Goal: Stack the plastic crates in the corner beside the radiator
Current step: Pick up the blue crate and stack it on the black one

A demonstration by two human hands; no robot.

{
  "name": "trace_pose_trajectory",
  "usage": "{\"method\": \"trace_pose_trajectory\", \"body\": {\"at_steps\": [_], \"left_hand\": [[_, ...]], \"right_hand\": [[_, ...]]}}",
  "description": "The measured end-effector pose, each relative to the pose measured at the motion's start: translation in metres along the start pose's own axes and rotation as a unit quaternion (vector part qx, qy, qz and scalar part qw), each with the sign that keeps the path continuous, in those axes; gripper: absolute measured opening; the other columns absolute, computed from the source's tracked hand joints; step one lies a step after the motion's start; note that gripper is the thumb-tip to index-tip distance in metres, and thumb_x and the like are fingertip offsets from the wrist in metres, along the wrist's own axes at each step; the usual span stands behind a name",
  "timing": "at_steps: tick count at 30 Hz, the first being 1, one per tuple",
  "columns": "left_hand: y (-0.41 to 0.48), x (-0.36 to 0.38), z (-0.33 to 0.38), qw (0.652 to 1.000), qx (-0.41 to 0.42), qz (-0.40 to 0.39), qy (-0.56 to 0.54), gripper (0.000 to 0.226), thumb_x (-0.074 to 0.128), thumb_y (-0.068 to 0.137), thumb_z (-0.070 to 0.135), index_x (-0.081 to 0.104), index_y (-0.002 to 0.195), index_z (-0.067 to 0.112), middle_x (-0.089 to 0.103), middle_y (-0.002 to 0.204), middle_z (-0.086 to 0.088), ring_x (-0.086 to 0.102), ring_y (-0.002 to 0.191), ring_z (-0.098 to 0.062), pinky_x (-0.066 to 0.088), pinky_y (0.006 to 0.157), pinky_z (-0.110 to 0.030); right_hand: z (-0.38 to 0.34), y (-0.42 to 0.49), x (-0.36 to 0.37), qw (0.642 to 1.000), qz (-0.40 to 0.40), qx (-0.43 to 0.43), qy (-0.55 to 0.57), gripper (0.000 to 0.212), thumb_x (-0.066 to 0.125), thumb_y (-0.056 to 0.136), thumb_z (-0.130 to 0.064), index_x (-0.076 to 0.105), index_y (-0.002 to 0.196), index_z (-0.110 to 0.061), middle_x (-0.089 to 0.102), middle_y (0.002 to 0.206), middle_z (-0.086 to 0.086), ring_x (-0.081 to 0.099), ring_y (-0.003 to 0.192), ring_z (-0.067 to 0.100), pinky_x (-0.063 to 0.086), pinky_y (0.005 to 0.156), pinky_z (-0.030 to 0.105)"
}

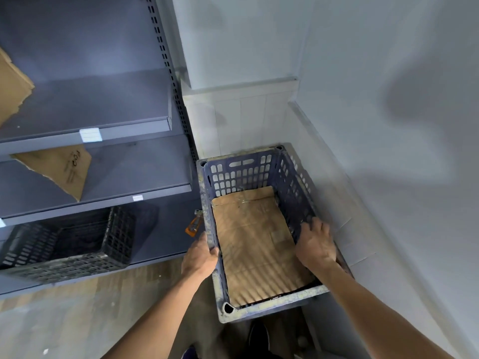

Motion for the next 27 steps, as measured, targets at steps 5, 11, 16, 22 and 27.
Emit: {"method": "trace_pose_trajectory", "body": {"at_steps": [5,11,16,22,27], "left_hand": [[-0.001,-0.002,-0.014,0.998,0.039,-0.043,0.003,0.065,0.052,0.097,0.035,0.025,0.153,0.016,0.044,0.150,-0.007,0.043,0.135,-0.025,0.037,0.109,-0.036],[-0.011,-0.012,-0.057,0.987,0.100,-0.125,-0.001,0.049,0.051,0.096,0.038,0.042,0.143,0.025,0.062,0.129,0.000,0.057,0.119,-0.021,0.045,0.100,-0.034],[-0.023,-0.029,-0.114,0.974,0.136,-0.183,0.007,0.044,0.050,0.097,0.038,0.045,0.139,0.028,0.062,0.127,0.003,0.057,0.117,-0.019,0.045,0.098,-0.031],[-0.040,-0.045,-0.147,0.960,0.155,-0.232,0.017,0.044,0.049,0.096,0.035,0.046,0.140,0.027,0.059,0.131,0.001,0.055,0.119,-0.021,0.044,0.098,-0.030],[-0.052,-0.046,-0.136,0.951,0.175,-0.256,0.011,0.045,0.049,0.098,0.033,0.043,0.142,0.026,0.056,0.133,0.001,0.054,0.119,-0.021,0.043,0.098,-0.033]], "right_hand": [[-0.035,-0.028,0.015,0.991,-0.106,0.018,0.082,0.039,0.045,0.094,-0.019,0.054,0.132,-0.018,0.049,0.133,0.007,0.043,0.126,0.026,0.038,0.104,0.032],[-0.101,-0.079,0.021,0.983,-0.075,0.051,0.157,0.034,0.045,0.092,-0.022,0.066,0.119,-0.020,0.062,0.122,0.008,0.055,0.120,0.028,0.042,0.098,0.030],[-0.161,-0.127,0.026,0.982,0.015,0.065,0.177,0.035,0.046,0.092,-0.019,0.066,0.121,-0.023,0.060,0.117,0.005,0.051,0.114,0.028,0.044,0.094,0.033],[-0.201,-0.178,0.027,0.976,0.079,0.100,0.178,0.033,0.046,0.093,-0.017,0.065,0.120,-0.024,0.058,0.114,0.002,0.049,0.108,0.024,0.047,0.089,0.033],[-0.193,-0.214,0.033,0.965,0.075,0.148,0.202,0.029,0.046,0.099,-0.023,0.060,0.125,-0.025,0.055,0.114,0.003,0.054,0.112,0.025,0.050,0.087,0.035]]}}
Point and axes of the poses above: each hand's wrist, its own y-axis towards the middle knuckle, its own x-axis out of the palm, z = x × y, the point moved 3 cm from there along y, towards the middle knuckle
